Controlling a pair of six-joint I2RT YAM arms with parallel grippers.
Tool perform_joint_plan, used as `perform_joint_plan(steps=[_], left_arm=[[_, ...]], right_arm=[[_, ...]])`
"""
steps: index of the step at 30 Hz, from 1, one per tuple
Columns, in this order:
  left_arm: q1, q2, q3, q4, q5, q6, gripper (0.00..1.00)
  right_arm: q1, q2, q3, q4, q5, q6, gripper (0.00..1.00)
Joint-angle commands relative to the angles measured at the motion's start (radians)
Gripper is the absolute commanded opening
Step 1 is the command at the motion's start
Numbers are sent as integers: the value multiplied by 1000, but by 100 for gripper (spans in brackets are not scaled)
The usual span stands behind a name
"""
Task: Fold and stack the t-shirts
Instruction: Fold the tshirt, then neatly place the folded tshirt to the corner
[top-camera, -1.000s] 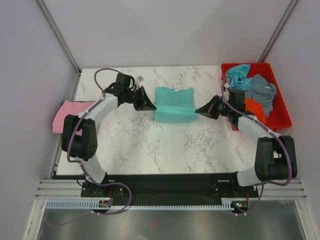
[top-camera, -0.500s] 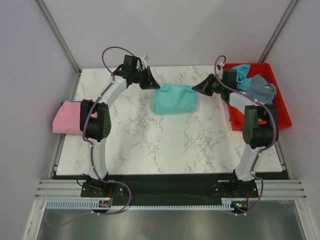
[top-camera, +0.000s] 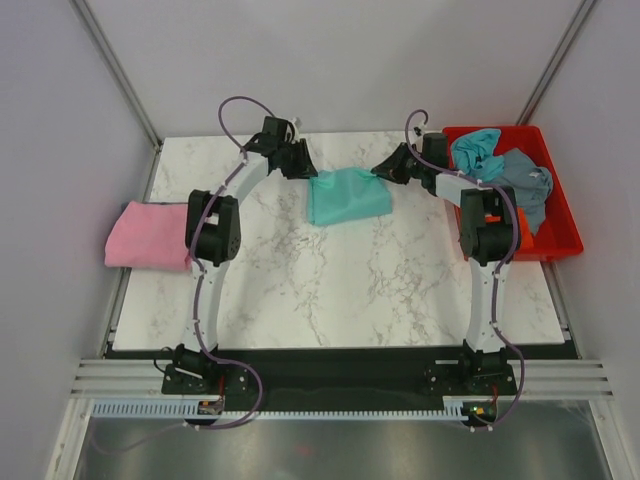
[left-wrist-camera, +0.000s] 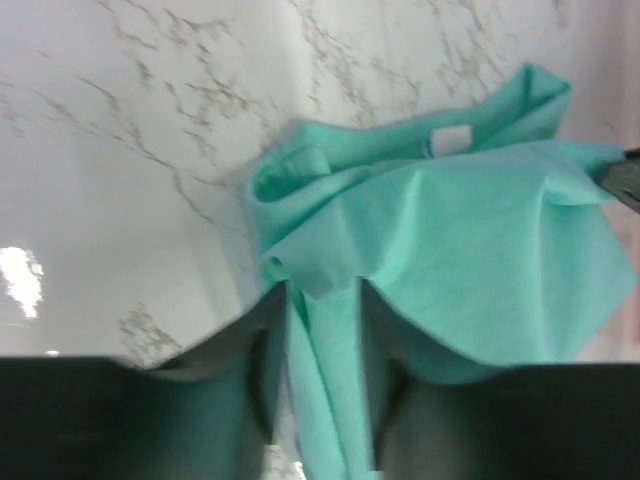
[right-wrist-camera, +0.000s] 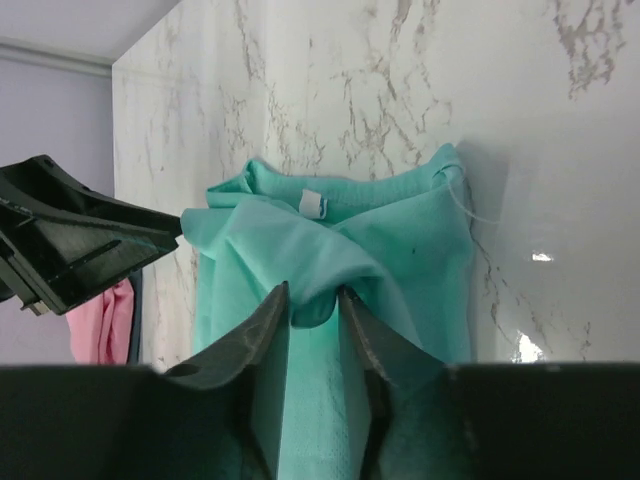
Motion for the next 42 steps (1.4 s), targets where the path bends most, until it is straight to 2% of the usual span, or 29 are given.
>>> perform_joint_plan(steps=[1, 3, 6, 9, 10, 12, 13, 15, 20, 23, 27, 35, 41, 42], left_arm=[[-11, -10, 97, 17, -158, 72, 54], [-13, -45, 108, 1, -152, 94, 64], [-11, -123, 89, -16, -147, 83, 74], [1, -180, 42, -37, -86, 49, 76], [15, -186, 2, -42, -4, 23, 77], [30, -202, -45, -43, 81, -11, 79], [41, -203, -93, -36, 159, -38, 79], [47, -211, -156, -28, 192, -61, 79], [50, -211, -231, -22, 282, -80, 81], [56, -214, -274, -11, 313, -95, 83], [71, -197, -300, 0, 372, -113, 84], [79, -81, -277, 35, 394, -141, 83], [79, -13, -233, 55, 408, -169, 80], [79, 5, -231, 75, 423, -176, 77]], right_arm=[[-7, -15, 63, 29, 36, -40, 37], [-10, -55, 83, 20, 41, -63, 50], [-12, -132, 103, -10, 44, -130, 56], [-10, -205, 65, -26, 29, -115, 58], [-9, -218, 51, -27, 9, -103, 59], [-4, -245, -2, -26, -11, -45, 70], [-4, -251, -25, -23, -22, -19, 71], [-4, -268, -116, 5, -66, 67, 73], [0, -261, -288, 25, -137, 158, 75], [3, -232, -331, 91, -157, 216, 75], [10, -186, -305, 88, -169, 216, 75], [13, -101, -260, 62, -139, 185, 75], [16, -83, -268, 55, -125, 172, 75], [14, -81, -267, 54, -125, 169, 75]])
